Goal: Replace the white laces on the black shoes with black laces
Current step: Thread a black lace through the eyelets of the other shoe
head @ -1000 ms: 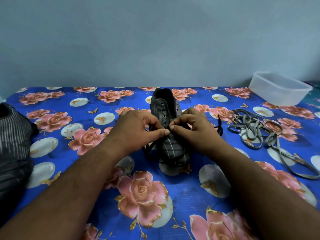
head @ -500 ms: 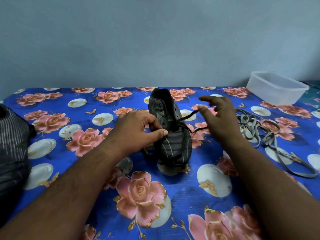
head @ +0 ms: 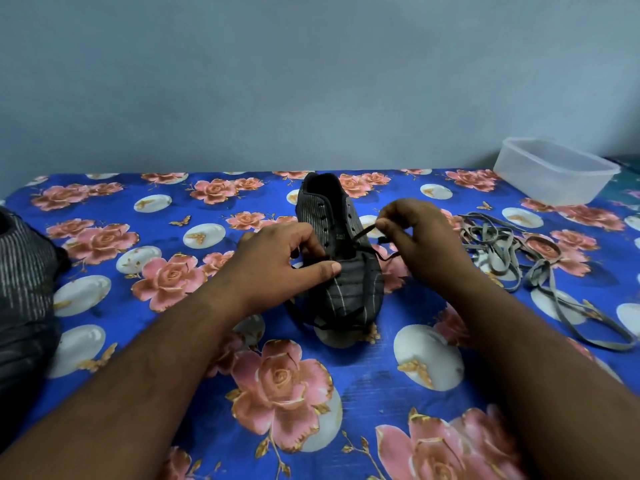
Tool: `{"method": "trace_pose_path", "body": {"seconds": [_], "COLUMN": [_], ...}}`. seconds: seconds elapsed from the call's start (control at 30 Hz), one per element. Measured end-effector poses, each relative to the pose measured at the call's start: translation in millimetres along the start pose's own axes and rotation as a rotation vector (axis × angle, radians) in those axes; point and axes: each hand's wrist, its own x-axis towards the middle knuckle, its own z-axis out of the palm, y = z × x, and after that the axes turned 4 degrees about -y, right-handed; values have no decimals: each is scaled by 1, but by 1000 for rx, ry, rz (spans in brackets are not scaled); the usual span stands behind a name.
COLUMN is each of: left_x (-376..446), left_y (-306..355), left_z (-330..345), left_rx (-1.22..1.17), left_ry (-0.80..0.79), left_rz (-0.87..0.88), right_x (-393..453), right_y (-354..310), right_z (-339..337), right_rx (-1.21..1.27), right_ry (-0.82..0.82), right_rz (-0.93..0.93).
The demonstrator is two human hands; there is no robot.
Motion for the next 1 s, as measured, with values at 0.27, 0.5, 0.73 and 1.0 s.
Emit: {"method": "trace_pose_path", "body": {"seconds": [0.27, 0.5, 0.73, 1.0], "left_x": [-1, 0, 0, -3], "left_y": [2, 1, 0, 5], "left_z": [-1, -2, -1, -2], "left_rx": [-9, -13, -42, -65], "left_ry": [-13, -24, -23, -26], "left_rz": [-31, -32, -31, -66], "right_x": [1, -9, -6, 0], "right_y": [28, -12, 3, 21], "right_z": [-24, -14, -9, -16], "right_rx": [-70, 129, -15, -300], "right_ry": [179, -220, -195, 115], "right_rz": [372, -140, -182, 21]}}
